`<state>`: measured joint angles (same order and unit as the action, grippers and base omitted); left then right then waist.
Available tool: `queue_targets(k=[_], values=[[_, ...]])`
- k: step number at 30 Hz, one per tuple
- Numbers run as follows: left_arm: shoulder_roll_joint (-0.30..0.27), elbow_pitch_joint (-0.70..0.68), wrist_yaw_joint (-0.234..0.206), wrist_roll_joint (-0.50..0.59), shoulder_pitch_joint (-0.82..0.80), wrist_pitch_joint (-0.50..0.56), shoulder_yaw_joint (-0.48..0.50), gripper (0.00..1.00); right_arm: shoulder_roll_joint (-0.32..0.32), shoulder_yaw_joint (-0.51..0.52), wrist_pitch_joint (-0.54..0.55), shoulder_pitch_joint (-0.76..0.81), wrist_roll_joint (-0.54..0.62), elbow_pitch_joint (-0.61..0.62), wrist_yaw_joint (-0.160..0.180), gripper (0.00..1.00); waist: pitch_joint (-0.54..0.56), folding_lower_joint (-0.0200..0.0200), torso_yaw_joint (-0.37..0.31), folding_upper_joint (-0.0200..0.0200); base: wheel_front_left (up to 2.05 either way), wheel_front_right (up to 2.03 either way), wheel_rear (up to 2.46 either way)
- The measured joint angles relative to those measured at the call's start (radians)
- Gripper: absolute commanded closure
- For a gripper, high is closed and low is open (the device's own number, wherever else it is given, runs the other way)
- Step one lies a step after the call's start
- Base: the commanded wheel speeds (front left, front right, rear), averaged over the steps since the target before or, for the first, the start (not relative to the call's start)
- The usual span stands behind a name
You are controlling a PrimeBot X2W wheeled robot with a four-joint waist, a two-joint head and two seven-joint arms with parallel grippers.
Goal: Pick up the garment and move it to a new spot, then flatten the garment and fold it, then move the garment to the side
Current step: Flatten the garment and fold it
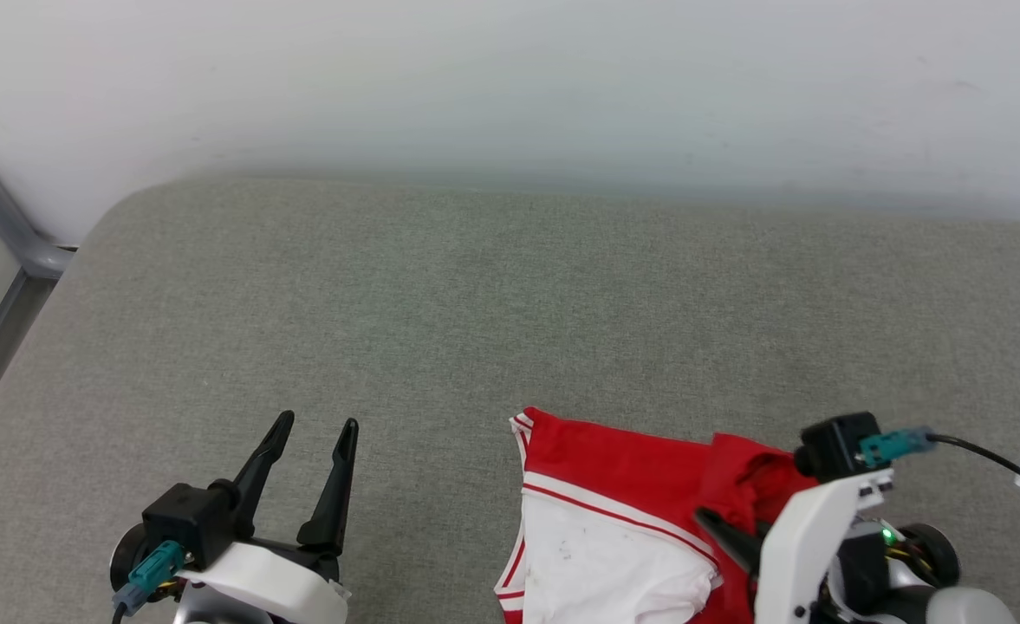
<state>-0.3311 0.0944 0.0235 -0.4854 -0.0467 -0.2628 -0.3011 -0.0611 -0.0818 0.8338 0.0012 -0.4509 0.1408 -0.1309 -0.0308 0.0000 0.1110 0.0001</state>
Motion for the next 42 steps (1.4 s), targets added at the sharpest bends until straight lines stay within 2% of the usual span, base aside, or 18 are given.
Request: queue_targets(k=[4,11,18,19,20,25,30,34,36,39,42], values=[[0.001,0.002,0.003,0.002,0.000,0.000,0.006,0.00,0.007,-0.072,-0.012,-0.045,-0.060,-0.028,0.000,1.00,0.002,0.0000,0.009,0.0000,0.00,0.00,0.00],[0.004,0.006,0.012,0.008,0.001,0.000,0.004,0.00,0.009,-0.180,-0.111,-0.095,-0.181,-0.147,0.000,1.00,0.002,0.0000,0.030,0.0000,0.00,0.00,0.00],[0.008,0.007,0.017,0.014,-0.002,0.000,-0.004,0.00,0.009,-0.226,-0.213,-0.160,-0.209,-0.299,0.000,1.00,-0.011,0.0001,0.058,0.0000,0.00,0.00,0.00],[0.008,0.008,0.017,0.014,-0.003,0.000,-0.004,0.00,0.009,-0.231,-0.220,-0.169,-0.200,-0.322,0.000,0.87,-0.013,0.0000,0.061,0.0000,0.00,0.00,0.00],[0.008,0.008,0.018,0.014,-0.003,0.000,-0.004,0.00,0.009,-0.237,-0.230,-0.176,-0.188,-0.341,0.000,0.00,-0.016,0.0000,0.064,0.0000,0.00,0.00,0.00],[0.009,0.012,0.020,0.015,-0.005,0.000,-0.004,0.00,0.011,-0.288,-0.238,-0.192,-0.173,-0.383,0.000,0.00,-0.019,0.0001,0.074,0.0000,0.00,0.00,0.00],[0.007,0.015,0.019,0.015,-0.004,0.000,0.000,0.00,0.011,-0.350,-0.248,-0.205,-0.238,-0.350,0.000,0.00,-0.008,0.0000,0.068,-0.0001,0.00,0.00,0.00],[0.005,0.014,0.016,0.015,-0.002,0.000,-0.002,0.00,0.010,-0.353,-0.262,-0.216,-0.256,-0.322,0.000,0.00,0.003,0.0000,0.058,0.0000,0.00,0.00,0.00],[0.005,0.011,0.016,0.015,-0.002,0.000,-0.003,0.00,0.010,-0.336,-0.271,-0.236,-0.222,-0.309,0.000,0.00,0.007,0.0000,0.052,0.0000,0.00,0.00,0.00],[0.007,0.004,0.012,0.016,-0.001,0.000,-0.003,0.00,0.008,-0.299,-0.300,-0.276,-0.091,-0.289,0.000,0.00,0.012,0.0000,0.042,-0.0001,0.00,0.00,0.00],[0.013,-0.003,0.011,0.018,0.000,0.000,-0.001,0.00,-0.049,-0.282,-0.360,-0.314,0.034,-0.262,0.000,0.00,0.014,0.0000,0.033,-0.0001,0.00,0.00,0.00]])
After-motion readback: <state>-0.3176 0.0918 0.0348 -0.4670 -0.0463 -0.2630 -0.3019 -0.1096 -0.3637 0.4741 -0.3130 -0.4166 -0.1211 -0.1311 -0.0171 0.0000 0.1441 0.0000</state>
